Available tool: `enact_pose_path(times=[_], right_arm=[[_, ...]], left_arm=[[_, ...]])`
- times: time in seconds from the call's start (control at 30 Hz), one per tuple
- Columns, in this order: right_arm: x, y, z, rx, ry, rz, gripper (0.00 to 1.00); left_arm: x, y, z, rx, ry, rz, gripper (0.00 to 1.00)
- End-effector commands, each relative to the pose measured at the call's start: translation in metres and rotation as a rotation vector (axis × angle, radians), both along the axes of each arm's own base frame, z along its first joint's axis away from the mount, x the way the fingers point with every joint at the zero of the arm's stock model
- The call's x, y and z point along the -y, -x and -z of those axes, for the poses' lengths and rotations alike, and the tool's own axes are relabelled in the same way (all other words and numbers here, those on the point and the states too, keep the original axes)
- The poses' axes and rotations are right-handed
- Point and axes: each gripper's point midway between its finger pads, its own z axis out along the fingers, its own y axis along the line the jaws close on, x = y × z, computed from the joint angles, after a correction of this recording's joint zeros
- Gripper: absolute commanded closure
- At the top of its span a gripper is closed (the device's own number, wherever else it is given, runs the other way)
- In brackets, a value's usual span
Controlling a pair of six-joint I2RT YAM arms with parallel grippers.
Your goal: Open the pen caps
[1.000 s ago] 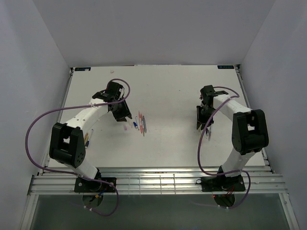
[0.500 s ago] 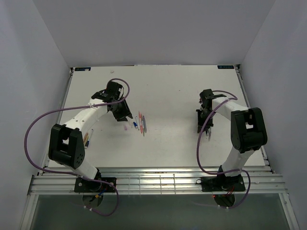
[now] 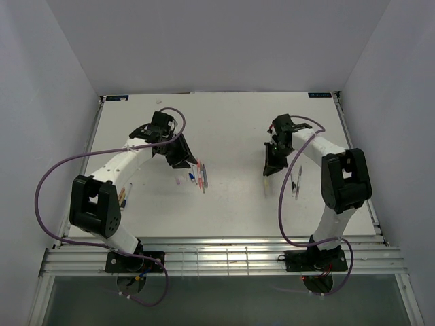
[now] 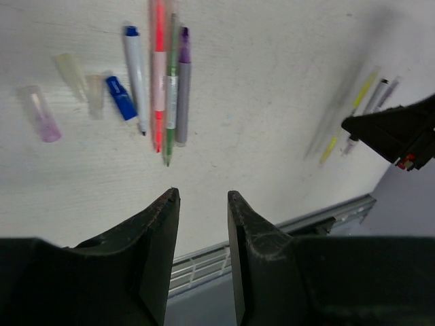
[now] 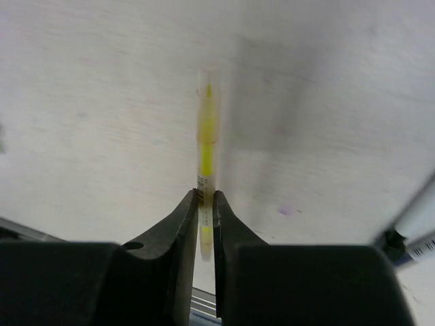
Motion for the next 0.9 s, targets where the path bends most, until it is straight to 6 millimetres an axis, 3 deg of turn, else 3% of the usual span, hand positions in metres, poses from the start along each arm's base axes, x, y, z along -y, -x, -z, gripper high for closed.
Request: enact_pose_path(times=[0.0, 0.03, 0.07, 0.17, 0.43, 0.73, 0.87], right_arm=[[-0.067, -0.032, -0.063, 0.103, -0.302, -0.051, 0.92], [-0.079, -0.041, -0.078, 0.129, -0.353, -0.061, 0.92], [-0.098, -0.037, -0.09, 0.112, -0.444, -0.096, 0.92], [-0.133, -0.035, -0.106, 0.053, -0.588, -0.102, 0.92], [-0.194, -0.02, -0.109, -0.025, -0.729, -0.068, 0.92], [-0.211, -0.022, -0.118, -0.032, -0.773, -0.062, 0.92], [-0.213, -0.021, -0.116, -0.04, -0.778, -0.054, 0.92]], left_arm=[[0.032, -0.004, -0.025, 0.028, 0.185, 0.1, 0.56], [0.036, -0.003, -0.026, 0.029, 0.208, 0.111, 0.56], [0.041, -0.002, -0.03, 0.037, 0.249, 0.132, 0.55], [0.05, -0.002, -0.036, 0.047, 0.308, 0.154, 0.56], [0.065, 0.006, -0.04, 0.069, 0.361, 0.206, 0.56], [0.074, 0.024, -0.021, 0.016, 0.361, 0.228, 0.56], [0.082, 0.027, -0.024, 0.025, 0.371, 0.258, 0.56]])
